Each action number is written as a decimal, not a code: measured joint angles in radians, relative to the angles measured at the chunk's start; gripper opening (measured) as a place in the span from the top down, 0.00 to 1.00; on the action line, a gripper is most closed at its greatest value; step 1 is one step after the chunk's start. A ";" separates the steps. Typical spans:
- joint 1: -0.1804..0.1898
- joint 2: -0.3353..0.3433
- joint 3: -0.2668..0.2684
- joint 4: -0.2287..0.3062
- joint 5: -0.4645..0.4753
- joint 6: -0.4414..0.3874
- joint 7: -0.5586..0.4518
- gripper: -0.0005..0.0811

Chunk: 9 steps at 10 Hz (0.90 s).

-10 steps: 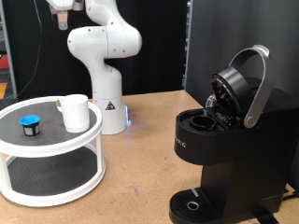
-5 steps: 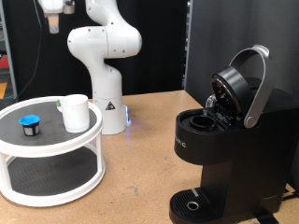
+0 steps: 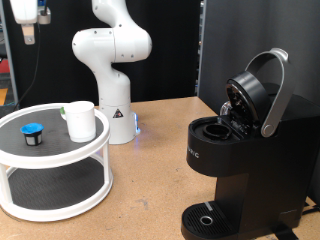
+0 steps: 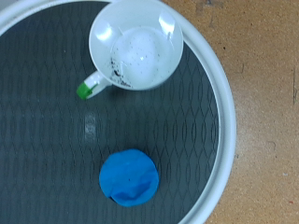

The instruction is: Make a cup of coffee with the keurig machine

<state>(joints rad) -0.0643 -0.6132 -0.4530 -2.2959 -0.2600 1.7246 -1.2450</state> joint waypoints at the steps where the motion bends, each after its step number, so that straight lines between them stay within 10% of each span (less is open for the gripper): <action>1: 0.000 0.015 -0.013 0.010 -0.001 0.006 -0.008 0.01; 9: 0.000 0.061 -0.044 0.020 -0.015 0.023 -0.048 0.01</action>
<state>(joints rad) -0.0643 -0.5520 -0.4974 -2.2760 -0.2753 1.7474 -1.2927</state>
